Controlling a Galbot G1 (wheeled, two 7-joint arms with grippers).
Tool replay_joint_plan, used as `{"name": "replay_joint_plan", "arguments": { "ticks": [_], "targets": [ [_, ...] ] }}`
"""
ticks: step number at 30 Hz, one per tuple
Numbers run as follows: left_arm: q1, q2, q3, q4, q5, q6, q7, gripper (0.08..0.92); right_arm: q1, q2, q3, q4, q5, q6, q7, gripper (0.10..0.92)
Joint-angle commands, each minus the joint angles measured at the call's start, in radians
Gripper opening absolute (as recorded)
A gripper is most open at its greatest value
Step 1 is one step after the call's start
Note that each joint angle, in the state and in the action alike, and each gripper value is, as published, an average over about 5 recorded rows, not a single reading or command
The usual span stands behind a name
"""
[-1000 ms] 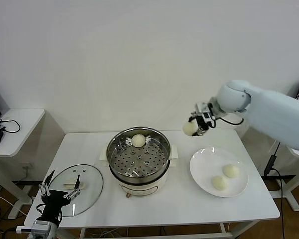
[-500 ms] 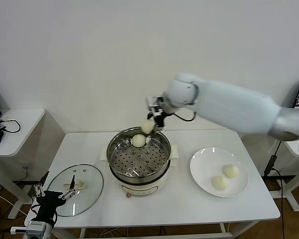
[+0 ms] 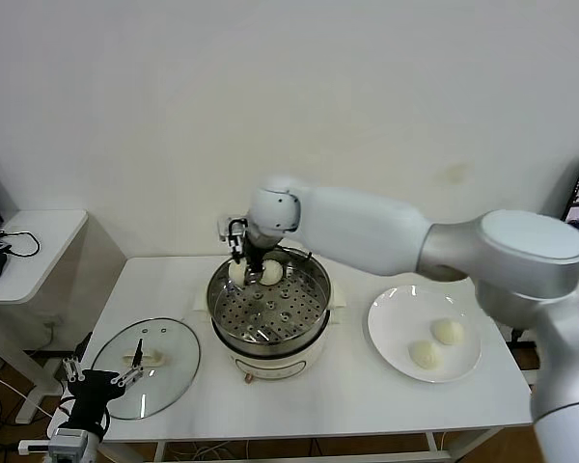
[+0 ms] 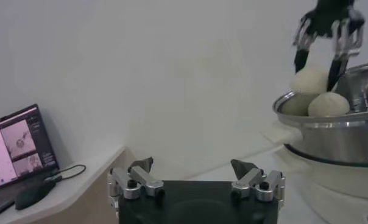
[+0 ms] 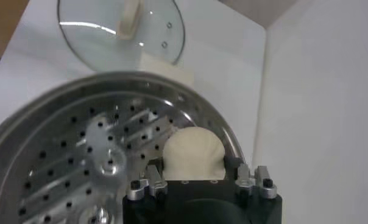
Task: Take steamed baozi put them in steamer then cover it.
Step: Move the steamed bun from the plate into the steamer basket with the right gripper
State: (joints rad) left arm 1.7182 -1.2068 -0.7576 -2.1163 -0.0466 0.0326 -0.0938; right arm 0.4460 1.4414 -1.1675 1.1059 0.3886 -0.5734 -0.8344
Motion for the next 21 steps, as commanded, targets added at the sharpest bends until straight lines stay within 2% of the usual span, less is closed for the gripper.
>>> {"name": "replay_joint_plan", "arguments": {
  "ticks": [1, 16, 18, 21],
  "targets": [
    [0.0, 0.001, -0.004, 0.003, 0.0, 0.0, 0.0, 0.823, -0.057, 0.096, -0.008, -0.083, -0.007, -0.045, 0.005, 0.619],
    [0.003, -0.001, -0.005, 0.004, -0.001, -0.001, 0.0, 0.823, -0.069, 0.072, -0.016, -0.054, -0.029, -0.07, -0.024, 0.619],
    [0.003, -0.002, -0.004, 0.004, -0.001, -0.001, 0.0, 0.823, -0.066, 0.064, -0.013, -0.047, -0.032, -0.068, -0.032, 0.635],
    [0.003, -0.003, -0.003, 0.004, 0.0, -0.001, 0.0, 0.823, -0.05, 0.045, -0.008, -0.029, -0.034, -0.065, -0.047, 0.701]
  ]
}}
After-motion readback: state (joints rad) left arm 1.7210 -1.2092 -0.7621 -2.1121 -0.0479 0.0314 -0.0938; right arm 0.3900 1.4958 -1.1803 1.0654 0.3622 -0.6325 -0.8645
